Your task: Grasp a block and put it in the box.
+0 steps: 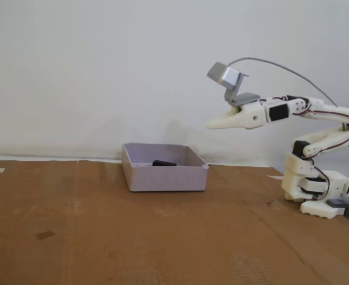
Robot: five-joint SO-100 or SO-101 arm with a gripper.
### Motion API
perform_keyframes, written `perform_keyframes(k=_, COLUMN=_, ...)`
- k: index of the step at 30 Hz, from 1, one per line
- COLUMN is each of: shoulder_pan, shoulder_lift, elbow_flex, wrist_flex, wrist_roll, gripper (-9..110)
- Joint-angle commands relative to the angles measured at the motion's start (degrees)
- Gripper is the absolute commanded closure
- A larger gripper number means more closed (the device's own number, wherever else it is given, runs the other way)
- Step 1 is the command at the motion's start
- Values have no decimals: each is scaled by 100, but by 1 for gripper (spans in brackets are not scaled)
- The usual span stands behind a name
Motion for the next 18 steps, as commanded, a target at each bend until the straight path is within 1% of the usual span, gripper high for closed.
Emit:
perform_keyframes(k=1, shoulder_pan=-53, shoulder_lift=677, elbow_flex=105, wrist_flex=-220, wrist_roll=0, gripper=101)
perform_keyframes(k=18, shoulder_pan=-53, shoulder_lift=2663, elbow_flex=1846, wrist_flex=-220, wrist_roll=-9, gripper=101)
